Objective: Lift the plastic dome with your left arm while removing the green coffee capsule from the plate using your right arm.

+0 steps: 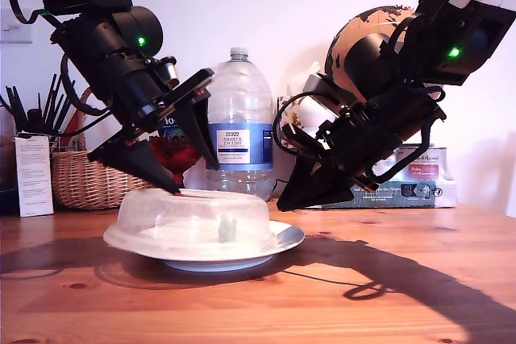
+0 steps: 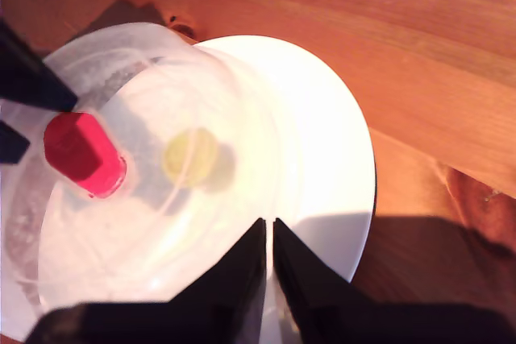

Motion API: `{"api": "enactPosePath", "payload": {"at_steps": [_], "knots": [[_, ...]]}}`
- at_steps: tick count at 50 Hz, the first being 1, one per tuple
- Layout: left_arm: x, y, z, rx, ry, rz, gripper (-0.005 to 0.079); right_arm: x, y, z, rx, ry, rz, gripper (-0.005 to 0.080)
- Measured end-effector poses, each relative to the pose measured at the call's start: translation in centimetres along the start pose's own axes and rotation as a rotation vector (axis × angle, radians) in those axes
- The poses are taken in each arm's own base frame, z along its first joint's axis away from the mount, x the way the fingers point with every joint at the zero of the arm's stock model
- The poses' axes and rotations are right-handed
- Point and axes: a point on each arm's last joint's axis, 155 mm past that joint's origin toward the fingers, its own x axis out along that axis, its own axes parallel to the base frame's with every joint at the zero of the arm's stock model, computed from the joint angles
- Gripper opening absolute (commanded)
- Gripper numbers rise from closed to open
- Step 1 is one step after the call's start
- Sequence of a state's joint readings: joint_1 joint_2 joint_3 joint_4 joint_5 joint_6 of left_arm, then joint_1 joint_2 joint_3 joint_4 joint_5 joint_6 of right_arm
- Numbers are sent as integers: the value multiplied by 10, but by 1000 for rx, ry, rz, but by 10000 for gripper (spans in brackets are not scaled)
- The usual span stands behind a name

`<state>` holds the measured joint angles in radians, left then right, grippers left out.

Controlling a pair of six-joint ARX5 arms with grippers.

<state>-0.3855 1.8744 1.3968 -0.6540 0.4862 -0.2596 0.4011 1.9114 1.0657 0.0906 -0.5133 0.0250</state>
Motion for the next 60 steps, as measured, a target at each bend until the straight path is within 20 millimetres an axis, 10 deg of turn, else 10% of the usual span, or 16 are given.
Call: {"api": "enactPosePath", "payload": {"at_steps": [34,49,60], "knots": [[-18,1,-6,-38,63,68,553,-1,18,5,-9,-12,94,-12],[-18,2,-8,-42,70,70,552,-11,41,47,-30,-40,192,-12],[-18,2,-7,-41,67,68,553,-8,55,31,-28,23,230,-12]]}}
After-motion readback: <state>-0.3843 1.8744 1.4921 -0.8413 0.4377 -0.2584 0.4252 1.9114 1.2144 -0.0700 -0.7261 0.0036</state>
